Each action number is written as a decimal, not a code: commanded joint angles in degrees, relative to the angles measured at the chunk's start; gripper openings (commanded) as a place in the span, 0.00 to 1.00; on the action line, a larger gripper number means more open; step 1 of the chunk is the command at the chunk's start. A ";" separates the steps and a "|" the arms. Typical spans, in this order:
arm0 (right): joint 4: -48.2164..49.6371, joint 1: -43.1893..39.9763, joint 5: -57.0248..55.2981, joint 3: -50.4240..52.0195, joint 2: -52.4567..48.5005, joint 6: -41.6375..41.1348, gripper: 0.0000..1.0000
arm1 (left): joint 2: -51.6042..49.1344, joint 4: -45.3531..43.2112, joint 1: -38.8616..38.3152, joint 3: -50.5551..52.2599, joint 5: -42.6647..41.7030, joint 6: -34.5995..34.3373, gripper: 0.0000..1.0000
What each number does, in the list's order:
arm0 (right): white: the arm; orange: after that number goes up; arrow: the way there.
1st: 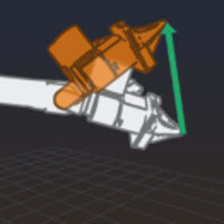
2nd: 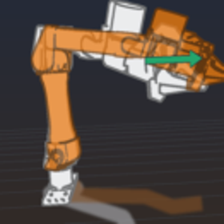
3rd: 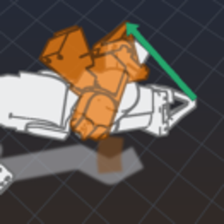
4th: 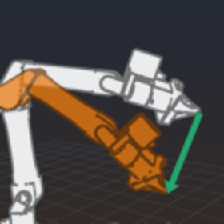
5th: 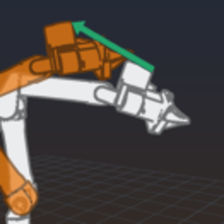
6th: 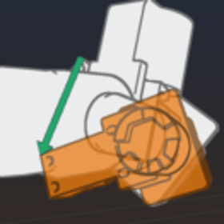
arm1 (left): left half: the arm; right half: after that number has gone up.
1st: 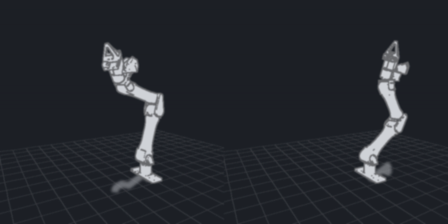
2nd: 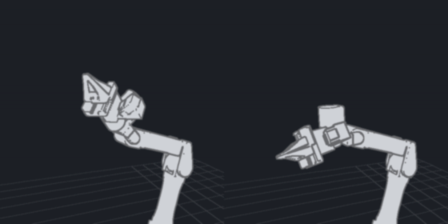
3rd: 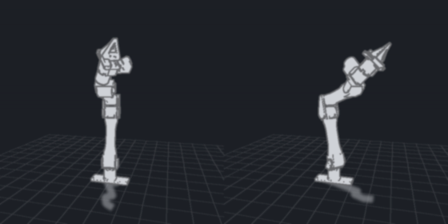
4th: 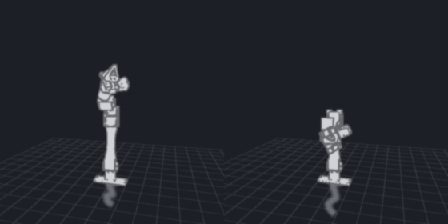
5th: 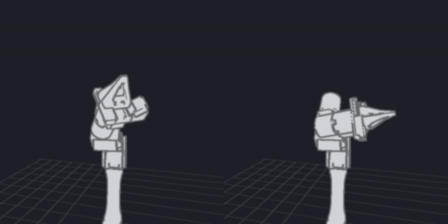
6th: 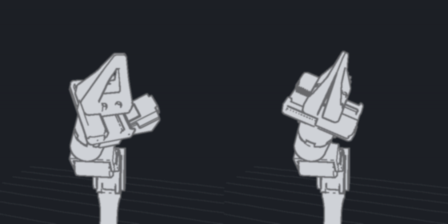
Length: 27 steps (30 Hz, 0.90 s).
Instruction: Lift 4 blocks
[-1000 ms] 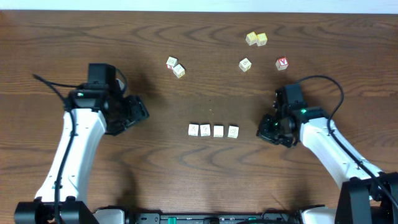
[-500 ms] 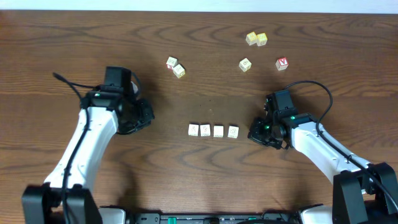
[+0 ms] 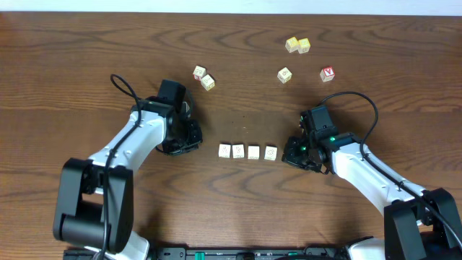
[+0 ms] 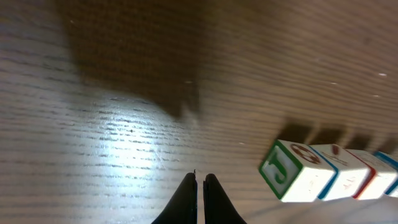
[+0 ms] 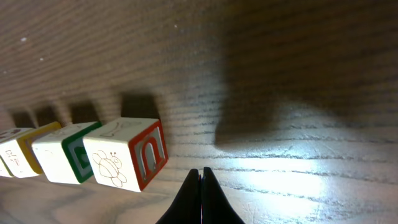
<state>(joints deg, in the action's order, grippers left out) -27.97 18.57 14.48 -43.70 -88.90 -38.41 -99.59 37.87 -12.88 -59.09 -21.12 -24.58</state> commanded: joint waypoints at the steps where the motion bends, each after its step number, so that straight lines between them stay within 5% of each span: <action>1: 0.57 0.63 -0.92 0.02 -0.37 -0.92 0.01 | -3.21 0.00 -0.96 0.55 -0.76 0.72 0.07; 27: 5.40 2.86 -0.46 0.04 -5.73 -0.63 0.01 | -5.35 -4.15 -5.60 0.70 -2.03 0.92 0.07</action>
<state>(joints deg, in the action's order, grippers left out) -23.00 21.26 13.76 -43.70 -93.82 -39.46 -104.81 33.76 -18.41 -58.94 -23.73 -24.16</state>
